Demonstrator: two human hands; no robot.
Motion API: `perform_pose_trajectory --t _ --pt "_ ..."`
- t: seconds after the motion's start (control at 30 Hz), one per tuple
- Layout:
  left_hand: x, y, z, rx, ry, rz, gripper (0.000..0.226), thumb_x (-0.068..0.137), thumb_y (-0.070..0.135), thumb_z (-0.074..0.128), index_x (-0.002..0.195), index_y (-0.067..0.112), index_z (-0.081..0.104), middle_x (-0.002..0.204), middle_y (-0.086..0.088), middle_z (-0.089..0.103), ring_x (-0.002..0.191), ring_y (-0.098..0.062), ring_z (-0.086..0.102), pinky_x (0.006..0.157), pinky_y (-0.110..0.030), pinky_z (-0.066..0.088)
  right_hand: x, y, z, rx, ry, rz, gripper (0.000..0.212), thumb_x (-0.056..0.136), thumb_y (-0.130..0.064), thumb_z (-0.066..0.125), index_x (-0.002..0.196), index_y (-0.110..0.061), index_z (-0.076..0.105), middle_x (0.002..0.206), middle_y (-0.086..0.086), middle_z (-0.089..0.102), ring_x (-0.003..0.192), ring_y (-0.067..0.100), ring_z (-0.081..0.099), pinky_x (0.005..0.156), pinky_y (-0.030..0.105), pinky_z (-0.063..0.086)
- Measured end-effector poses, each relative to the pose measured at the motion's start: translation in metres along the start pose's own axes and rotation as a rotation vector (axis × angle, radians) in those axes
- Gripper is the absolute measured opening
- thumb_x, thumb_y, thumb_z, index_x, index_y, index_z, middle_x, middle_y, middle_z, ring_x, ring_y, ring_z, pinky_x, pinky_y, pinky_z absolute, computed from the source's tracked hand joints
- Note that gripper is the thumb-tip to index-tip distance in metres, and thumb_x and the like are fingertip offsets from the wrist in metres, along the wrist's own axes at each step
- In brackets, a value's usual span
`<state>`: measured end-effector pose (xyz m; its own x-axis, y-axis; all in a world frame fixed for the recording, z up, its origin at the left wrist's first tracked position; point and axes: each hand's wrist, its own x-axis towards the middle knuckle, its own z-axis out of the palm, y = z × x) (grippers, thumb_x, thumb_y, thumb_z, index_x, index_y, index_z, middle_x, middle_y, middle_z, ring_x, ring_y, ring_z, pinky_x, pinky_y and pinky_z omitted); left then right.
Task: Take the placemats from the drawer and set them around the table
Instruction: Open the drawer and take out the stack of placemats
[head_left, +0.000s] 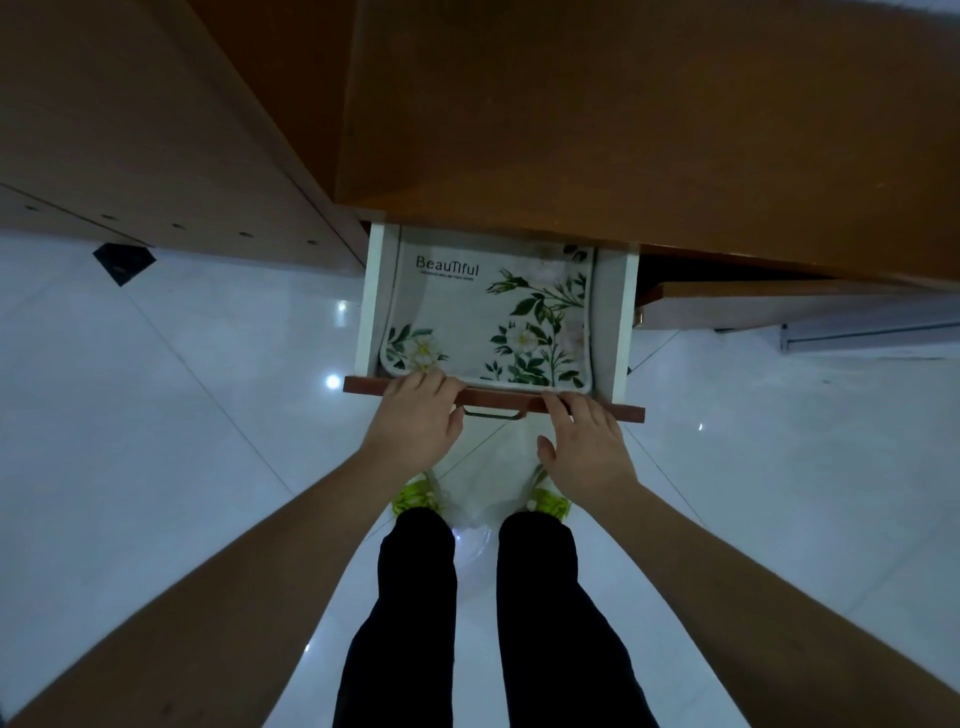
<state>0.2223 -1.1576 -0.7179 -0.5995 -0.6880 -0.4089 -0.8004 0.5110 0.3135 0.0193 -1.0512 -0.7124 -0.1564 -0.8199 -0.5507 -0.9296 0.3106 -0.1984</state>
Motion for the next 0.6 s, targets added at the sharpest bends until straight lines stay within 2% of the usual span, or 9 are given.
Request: perform_pose_trajectory --t 0.13,0.27,0.4,0.5,0.6 --pt "-0.018 0.005 0.007 0.019 -0.077 -0.027 0.032 0.099 0.033 0.044 0.124 0.017 0.056 0.121 -0.004 0.058 0.112 -0.024 0.052 0.093 -0.040 0.038 -0.021 -0.004 0.006 0.011 -0.059 -0.001 0.059 0.096 -0.035 0.049 0.150 -0.015 0.034 0.146 0.009 0.043 0.135 0.028 0.038 0.116 0.041 0.024" --pt "-0.028 0.010 0.009 0.007 -0.079 -0.015 0.030 0.097 0.029 0.049 0.121 0.013 0.060 0.118 -0.008 0.060 0.109 -0.028 0.054 0.089 -0.040 0.040 -0.030 -0.002 0.007 0.039 -0.054 0.010 0.058 0.096 -0.033 0.049 0.150 -0.015 0.035 0.146 0.008 0.043 0.136 0.027 0.038 0.116 0.040 0.023" --pt "-0.021 0.011 0.007 -0.017 -0.089 -0.053 0.026 0.099 0.030 0.046 0.116 0.016 0.059 0.115 -0.004 0.060 0.109 -0.025 0.053 0.087 -0.038 0.039 -0.023 0.003 0.002 0.067 -0.086 0.028 0.050 0.099 -0.035 0.046 0.146 -0.019 0.041 0.142 0.005 0.048 0.131 0.026 0.041 0.113 0.039 0.028" --pt "-0.015 0.011 0.006 -0.001 -0.093 -0.045 0.024 0.100 0.030 0.044 0.111 0.016 0.059 0.111 -0.004 0.061 0.106 -0.024 0.055 0.084 -0.038 0.040 -0.017 0.004 -0.002 0.133 -0.110 0.035 0.046 0.099 -0.032 0.047 0.142 -0.017 0.047 0.138 0.008 0.052 0.127 0.028 0.045 0.110 0.039 0.035" --pt "-0.012 0.010 0.008 0.024 -0.066 -0.013 0.023 0.099 0.028 0.046 0.105 0.013 0.062 0.103 -0.007 0.064 0.099 -0.029 0.058 0.080 -0.040 0.042 -0.006 0.006 -0.009 0.321 -0.120 0.151 0.044 0.101 -0.025 0.047 0.143 -0.011 0.048 0.137 0.015 0.054 0.126 0.031 0.048 0.106 0.036 0.039"
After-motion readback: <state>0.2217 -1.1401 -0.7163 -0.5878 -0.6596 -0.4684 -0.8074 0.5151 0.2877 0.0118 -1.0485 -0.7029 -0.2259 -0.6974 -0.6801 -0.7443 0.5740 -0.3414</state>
